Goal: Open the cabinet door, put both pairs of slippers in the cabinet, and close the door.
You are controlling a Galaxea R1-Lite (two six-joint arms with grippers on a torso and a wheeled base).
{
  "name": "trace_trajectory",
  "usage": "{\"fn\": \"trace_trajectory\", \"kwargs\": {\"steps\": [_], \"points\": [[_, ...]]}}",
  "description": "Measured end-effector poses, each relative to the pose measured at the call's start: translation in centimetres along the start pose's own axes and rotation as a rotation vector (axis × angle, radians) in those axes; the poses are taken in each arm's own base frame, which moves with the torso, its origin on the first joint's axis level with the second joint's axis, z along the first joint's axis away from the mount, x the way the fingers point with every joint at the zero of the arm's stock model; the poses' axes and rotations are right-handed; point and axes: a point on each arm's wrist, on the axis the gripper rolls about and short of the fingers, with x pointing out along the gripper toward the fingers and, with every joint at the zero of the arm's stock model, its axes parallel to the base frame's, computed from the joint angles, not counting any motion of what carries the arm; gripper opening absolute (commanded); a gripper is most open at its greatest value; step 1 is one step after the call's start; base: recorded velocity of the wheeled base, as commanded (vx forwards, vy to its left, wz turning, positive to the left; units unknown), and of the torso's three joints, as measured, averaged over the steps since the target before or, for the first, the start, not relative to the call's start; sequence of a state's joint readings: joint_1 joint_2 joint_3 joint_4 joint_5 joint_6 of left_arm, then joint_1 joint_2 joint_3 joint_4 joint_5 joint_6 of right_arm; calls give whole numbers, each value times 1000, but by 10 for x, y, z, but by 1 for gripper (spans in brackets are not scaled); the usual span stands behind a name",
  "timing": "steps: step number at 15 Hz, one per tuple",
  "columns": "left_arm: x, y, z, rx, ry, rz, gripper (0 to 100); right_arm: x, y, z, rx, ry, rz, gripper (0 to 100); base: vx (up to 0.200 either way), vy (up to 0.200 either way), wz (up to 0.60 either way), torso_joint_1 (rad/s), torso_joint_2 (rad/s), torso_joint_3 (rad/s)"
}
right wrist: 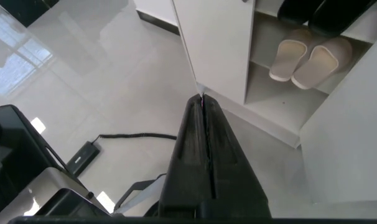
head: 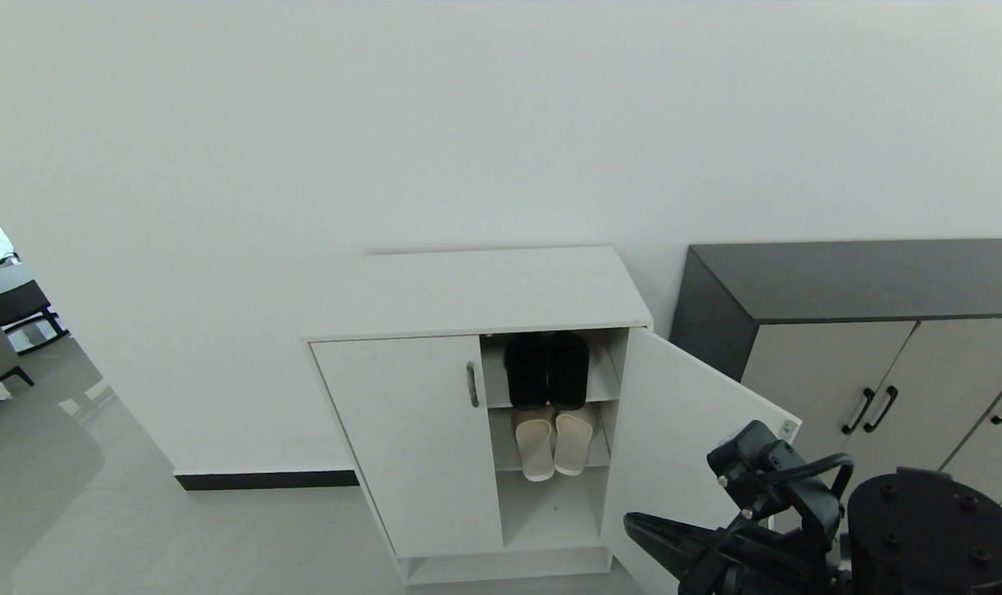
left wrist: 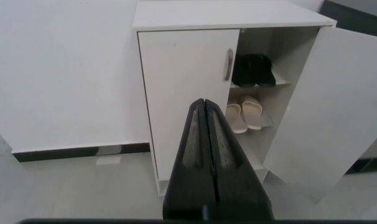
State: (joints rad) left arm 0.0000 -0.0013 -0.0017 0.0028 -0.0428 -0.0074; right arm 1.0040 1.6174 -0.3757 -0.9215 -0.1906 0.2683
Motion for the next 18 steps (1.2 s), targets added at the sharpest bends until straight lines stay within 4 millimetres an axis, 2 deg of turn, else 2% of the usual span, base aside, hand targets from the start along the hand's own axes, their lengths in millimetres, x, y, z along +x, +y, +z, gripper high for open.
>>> {"fn": "trace_trajectory", "kwargs": {"steps": [7,10,15,17,18], "points": [[0,0,0,0,0,0,0,-1,1,-1,-10,3,2,0,0,0,0,181,-375,-195],[0,0,0,1,0,0,0,-3,-2,-7,-111,13,-8,0,0,0,0,31,-50,-26],[0,0,0,0,1,0,0,2,-13,-7,-104,24,-62,0,-200,0,0,13,0,-3],[0,0,0,0,0,5,0,5,-17,-7,-101,28,-77,0,0,0,0,0,0,0],[0,0,0,0,0,5,0,7,-26,-5,-91,26,-112,0,0,0,0,0,0,0]]}}
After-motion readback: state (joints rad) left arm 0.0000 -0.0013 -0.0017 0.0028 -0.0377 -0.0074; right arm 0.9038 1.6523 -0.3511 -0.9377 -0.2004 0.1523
